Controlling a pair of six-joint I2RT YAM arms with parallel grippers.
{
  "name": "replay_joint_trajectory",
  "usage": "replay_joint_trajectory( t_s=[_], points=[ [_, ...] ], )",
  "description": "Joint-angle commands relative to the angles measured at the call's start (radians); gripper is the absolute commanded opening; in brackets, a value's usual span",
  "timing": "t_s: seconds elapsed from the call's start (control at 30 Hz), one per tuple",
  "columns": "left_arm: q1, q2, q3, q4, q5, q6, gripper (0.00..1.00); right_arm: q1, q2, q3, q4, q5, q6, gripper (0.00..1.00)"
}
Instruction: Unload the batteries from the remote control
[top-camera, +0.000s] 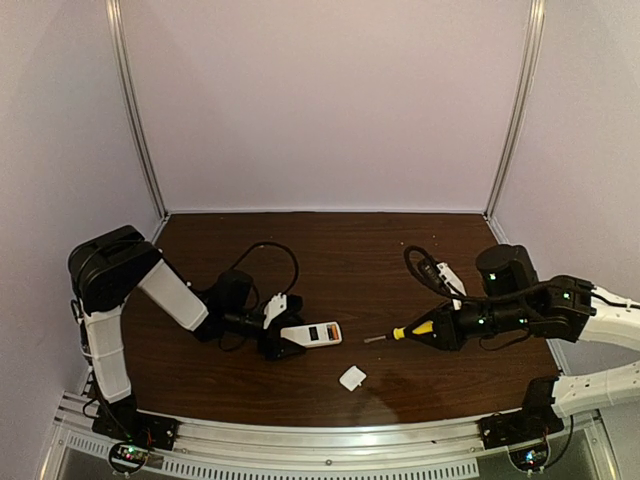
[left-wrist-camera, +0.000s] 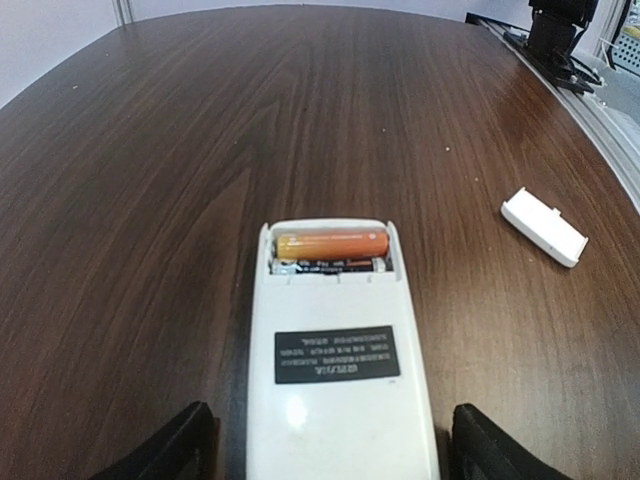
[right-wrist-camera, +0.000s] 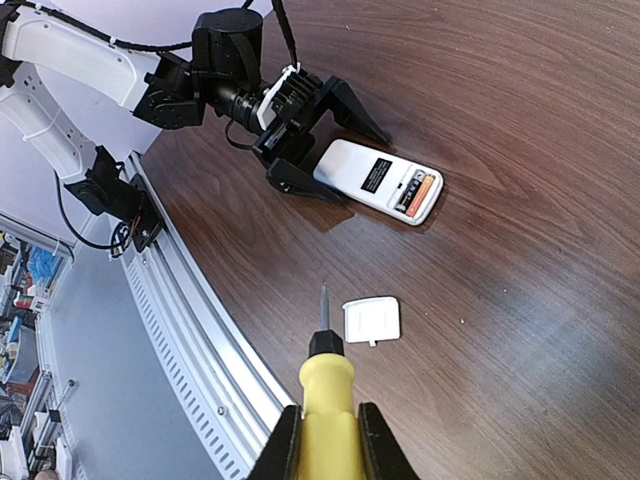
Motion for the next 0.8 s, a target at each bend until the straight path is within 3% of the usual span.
replay_joint_trajectory(
  t_s=[0.0, 0.4, 0.77],
  points=[
    [0.005, 0.035, 0.033, -0.016, 0.032, 0.024, 0.83, 0.000, -0.024, -0.015, -0.005, 0.015, 0.014, 0.00],
    [-0.012, 0.063, 0.051, 0.017, 0.022, -0.001, 0.77, 0.000, -0.037, -0.020, -0.004, 0.022, 0.020, 0.00],
    [-0.058, 0.028, 0.046, -0.002, -0.027, 0.013, 0.53, 0.001, -0.061, -0.024, -0.015, 0.035, 0.028, 0.00]
  ],
)
